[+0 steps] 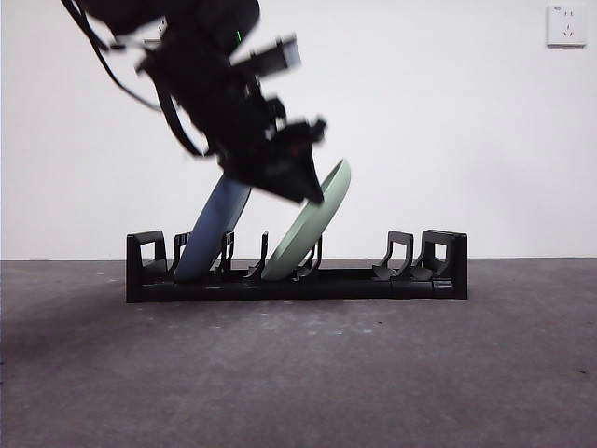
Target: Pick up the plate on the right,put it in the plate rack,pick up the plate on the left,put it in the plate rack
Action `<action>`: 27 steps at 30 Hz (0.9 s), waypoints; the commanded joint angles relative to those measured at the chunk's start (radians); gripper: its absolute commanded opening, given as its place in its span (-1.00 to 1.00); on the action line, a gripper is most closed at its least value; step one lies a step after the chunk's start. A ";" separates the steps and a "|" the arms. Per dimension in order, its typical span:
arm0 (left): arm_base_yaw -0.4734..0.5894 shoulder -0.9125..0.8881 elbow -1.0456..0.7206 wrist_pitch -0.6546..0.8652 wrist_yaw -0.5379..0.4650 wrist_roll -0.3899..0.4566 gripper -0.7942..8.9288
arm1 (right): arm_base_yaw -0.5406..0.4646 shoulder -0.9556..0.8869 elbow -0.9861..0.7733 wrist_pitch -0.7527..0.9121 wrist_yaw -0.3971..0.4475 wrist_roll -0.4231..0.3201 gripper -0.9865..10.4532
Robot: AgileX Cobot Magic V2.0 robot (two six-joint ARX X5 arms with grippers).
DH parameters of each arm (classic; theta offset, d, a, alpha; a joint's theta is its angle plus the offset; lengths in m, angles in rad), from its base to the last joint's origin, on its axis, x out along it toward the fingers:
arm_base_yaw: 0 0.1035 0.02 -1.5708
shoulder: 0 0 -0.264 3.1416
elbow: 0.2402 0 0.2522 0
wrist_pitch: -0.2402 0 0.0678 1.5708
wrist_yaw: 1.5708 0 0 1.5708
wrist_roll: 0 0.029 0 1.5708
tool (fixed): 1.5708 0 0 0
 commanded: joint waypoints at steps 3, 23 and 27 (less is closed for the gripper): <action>0.002 -0.122 -0.009 -0.061 0.007 -0.007 -0.49 | 0.002 0.006 -0.005 -0.023 -0.003 -0.008 -0.44; -0.001 -0.750 -0.009 -0.673 0.011 -0.061 -0.51 | 0.002 0.009 -0.203 -0.024 -0.079 -0.013 -0.44; -0.001 -0.871 -0.009 -0.765 0.011 -0.066 -0.51 | 0.003 0.006 -0.325 -0.024 -0.101 -0.018 -0.44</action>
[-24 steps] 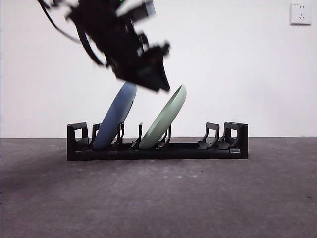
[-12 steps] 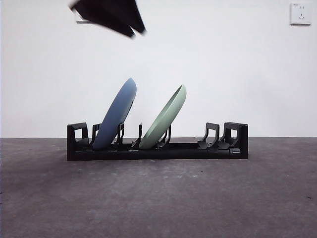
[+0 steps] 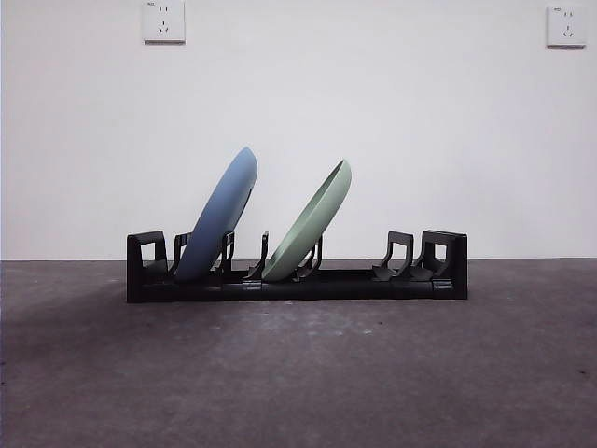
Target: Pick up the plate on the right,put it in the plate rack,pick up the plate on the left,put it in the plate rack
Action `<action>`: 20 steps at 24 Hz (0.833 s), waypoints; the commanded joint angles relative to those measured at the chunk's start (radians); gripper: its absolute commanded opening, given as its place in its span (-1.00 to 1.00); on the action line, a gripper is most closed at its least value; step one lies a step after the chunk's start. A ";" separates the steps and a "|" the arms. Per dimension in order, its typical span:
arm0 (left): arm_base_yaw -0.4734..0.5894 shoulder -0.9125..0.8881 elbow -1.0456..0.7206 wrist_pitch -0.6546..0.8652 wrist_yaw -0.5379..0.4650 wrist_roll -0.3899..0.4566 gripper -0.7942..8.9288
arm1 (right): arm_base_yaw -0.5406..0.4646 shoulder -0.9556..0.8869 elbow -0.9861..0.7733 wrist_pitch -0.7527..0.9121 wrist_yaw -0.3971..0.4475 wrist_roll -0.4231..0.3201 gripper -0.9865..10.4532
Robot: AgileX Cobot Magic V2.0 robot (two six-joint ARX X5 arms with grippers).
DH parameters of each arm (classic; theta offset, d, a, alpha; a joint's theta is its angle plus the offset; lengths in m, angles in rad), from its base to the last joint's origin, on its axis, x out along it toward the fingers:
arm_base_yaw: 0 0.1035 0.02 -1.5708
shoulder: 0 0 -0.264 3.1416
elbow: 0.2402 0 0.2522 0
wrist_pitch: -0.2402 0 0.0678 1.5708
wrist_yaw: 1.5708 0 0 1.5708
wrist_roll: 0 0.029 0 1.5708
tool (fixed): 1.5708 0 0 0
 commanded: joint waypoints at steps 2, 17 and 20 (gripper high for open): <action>-0.001 -0.086 -0.009 -0.062 0.003 -0.014 -0.51 | 0.002 -0.006 -0.105 -0.023 -0.005 -0.019 -0.44; -0.001 -0.117 -0.009 -0.104 0.003 -0.013 -0.85 | 0.002 -0.005 -0.156 -0.023 -0.047 -0.058 -0.85; 0.000 -0.116 -0.009 -0.104 0.003 -0.013 -0.85 | 0.002 -0.005 -0.156 -0.023 -0.051 -0.050 -0.85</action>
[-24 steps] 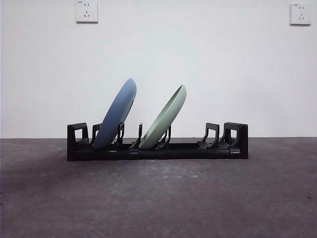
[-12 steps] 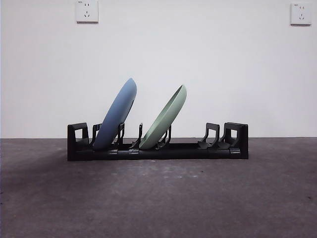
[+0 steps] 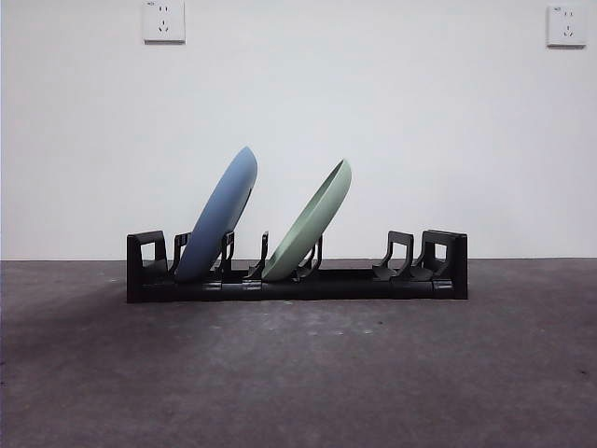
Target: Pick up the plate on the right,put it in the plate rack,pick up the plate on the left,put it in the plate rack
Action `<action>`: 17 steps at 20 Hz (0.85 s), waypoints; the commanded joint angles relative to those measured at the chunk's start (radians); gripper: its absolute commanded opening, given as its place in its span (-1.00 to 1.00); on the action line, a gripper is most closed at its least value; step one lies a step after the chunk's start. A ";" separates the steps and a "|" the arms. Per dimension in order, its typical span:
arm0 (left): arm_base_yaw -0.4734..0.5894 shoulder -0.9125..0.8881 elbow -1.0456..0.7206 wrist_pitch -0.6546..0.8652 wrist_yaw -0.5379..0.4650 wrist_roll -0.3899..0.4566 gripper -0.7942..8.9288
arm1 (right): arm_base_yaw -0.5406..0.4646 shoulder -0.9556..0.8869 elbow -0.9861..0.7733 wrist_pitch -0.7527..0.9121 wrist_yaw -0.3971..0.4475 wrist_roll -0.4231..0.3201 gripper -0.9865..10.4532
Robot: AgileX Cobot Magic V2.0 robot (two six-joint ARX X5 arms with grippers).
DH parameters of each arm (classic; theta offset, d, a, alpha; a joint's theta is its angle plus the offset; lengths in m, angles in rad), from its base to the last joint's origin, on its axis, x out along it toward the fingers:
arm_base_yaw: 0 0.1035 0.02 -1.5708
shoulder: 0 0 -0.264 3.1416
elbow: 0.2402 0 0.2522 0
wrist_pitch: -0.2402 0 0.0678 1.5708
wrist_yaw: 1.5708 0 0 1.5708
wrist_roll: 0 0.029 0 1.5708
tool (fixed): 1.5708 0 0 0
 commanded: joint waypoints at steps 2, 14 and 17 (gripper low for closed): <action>0.000 -0.002 -0.009 0.003 -0.001 -0.005 -0.84 | 0.002 -0.003 -0.007 -0.023 0.000 0.003 -0.83; 0.000 0.044 -0.009 0.003 -0.001 -0.004 -0.84 | 0.002 -0.002 -0.007 -0.022 0.195 -0.005 -0.82; 0.002 0.071 -0.009 0.014 -0.009 0.024 -0.84 | 0.002 -0.002 -0.007 -0.023 0.237 -0.005 -0.82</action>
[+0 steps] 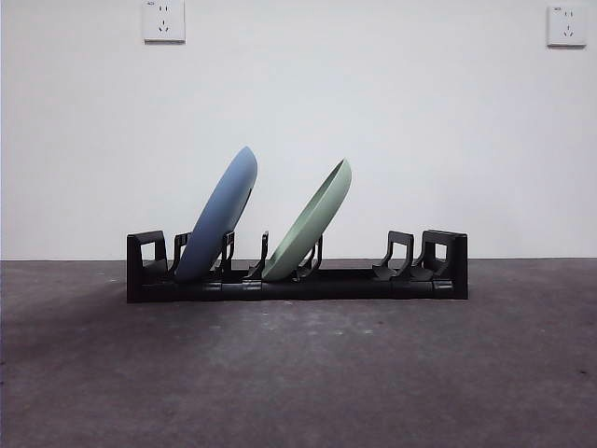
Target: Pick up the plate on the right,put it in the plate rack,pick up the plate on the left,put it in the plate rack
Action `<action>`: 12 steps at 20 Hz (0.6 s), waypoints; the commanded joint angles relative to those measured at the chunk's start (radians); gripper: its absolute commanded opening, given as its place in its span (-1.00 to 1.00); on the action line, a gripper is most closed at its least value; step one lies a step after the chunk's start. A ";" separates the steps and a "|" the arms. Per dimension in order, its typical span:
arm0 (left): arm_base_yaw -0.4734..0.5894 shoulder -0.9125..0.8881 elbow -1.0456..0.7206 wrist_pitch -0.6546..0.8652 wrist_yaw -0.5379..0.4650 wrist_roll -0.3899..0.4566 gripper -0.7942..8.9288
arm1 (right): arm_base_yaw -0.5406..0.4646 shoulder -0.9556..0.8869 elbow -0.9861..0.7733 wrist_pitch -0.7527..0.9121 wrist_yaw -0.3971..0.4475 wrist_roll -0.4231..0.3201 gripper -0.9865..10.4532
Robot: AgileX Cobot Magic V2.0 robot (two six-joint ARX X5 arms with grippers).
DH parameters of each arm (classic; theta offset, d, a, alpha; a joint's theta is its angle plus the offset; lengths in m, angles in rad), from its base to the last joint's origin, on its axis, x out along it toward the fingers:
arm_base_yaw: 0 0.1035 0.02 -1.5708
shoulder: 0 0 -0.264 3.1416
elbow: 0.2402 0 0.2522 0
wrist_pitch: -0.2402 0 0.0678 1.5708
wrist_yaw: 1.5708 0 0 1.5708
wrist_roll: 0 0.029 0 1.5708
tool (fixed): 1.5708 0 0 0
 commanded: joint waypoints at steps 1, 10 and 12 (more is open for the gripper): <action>0.006 0.014 -0.009 0.039 -0.032 0.018 -0.84 | 0.002 -0.002 -0.007 -0.023 0.021 -0.004 -0.82; 0.360 -0.110 -0.095 0.469 0.119 0.217 -0.84 | 0.002 -0.002 -0.007 -0.023 0.021 -0.004 -0.82; 0.472 -0.202 -0.209 0.563 0.182 0.218 -0.84 | 0.002 -0.002 -0.007 -0.023 0.021 -0.004 -0.82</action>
